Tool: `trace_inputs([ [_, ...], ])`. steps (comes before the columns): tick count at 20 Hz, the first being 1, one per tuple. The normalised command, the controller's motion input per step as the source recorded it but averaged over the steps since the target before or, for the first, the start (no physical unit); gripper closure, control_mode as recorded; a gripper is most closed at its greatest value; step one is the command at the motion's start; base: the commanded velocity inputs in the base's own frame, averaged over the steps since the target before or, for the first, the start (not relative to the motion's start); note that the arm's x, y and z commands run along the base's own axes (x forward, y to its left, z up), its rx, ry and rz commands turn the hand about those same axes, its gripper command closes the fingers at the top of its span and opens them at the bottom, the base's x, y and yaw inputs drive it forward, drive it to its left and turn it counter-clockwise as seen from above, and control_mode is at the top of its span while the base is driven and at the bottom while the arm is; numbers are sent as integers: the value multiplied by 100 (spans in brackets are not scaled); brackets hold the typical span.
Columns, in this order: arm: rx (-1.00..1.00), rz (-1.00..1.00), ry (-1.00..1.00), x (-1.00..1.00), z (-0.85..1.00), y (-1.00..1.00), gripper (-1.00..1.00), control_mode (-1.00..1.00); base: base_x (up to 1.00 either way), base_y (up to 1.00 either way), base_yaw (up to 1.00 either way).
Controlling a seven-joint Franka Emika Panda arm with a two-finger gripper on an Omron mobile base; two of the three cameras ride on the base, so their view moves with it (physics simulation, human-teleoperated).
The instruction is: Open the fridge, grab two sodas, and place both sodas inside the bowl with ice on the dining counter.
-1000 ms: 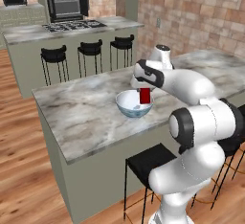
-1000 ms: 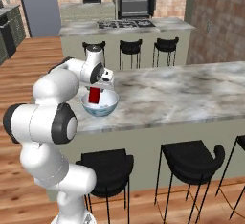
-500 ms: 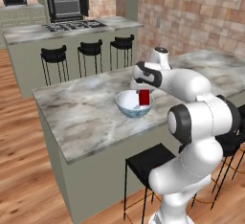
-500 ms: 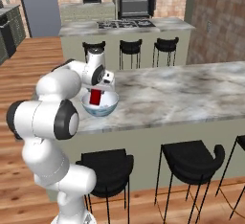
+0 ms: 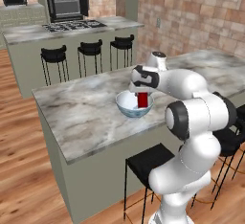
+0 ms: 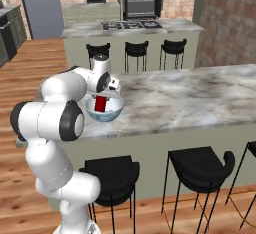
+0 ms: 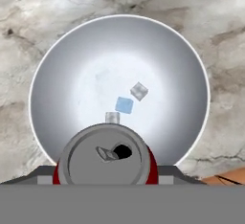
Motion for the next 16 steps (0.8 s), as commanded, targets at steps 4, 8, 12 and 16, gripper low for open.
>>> trace_inputs([
  [4, 0, 0, 0, 18, -14, 8, 100, -100, 0, 0, 0],
  [8, 0, 0, 0, 17, -16, 8, 100, -100, 0, 0, 0],
  [12, 0, 0, 0, 12, -18, 5, 100, -100, 0, 0, 0],
  [16, 0, 0, 0, 0, -24, 0, 100, -100, 0, 0, 0],
])
